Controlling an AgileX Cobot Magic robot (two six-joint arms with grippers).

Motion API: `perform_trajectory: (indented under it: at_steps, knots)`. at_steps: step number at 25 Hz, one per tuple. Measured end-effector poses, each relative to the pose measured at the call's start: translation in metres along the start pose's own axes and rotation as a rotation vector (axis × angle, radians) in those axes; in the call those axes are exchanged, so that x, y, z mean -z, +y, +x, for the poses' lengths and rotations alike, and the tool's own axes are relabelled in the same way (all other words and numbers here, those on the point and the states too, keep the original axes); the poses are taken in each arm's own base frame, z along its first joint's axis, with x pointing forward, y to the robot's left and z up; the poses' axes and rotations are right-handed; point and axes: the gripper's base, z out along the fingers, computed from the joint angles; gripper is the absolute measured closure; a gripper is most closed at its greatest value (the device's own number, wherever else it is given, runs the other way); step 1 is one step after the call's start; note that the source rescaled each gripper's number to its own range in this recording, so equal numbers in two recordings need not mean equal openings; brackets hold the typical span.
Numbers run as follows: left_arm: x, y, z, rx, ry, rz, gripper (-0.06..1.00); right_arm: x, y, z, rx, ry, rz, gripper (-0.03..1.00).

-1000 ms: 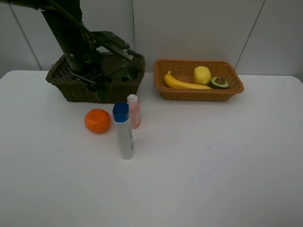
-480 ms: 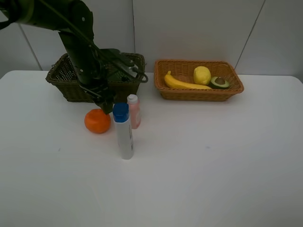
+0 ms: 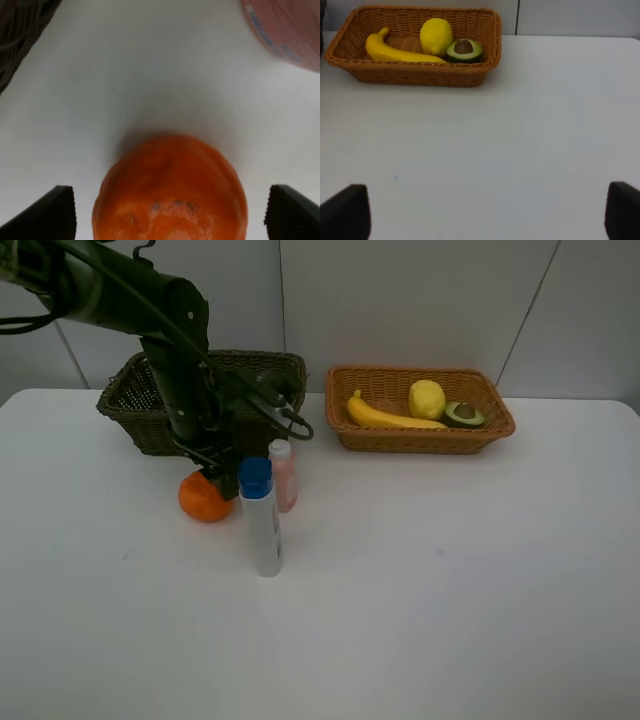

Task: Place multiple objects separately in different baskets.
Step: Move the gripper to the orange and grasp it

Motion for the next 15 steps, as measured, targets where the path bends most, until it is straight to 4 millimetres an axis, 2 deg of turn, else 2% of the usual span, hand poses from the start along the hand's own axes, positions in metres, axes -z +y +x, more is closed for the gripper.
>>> perform_trajectory:
  at_steps: [15]
  knots:
    - [-0.027, 0.0, 0.002, 0.001, 0.057, 0.025, -0.05, 0.0, 0.0, 0.0, 0.0, 0.0, -0.001, -0.02]
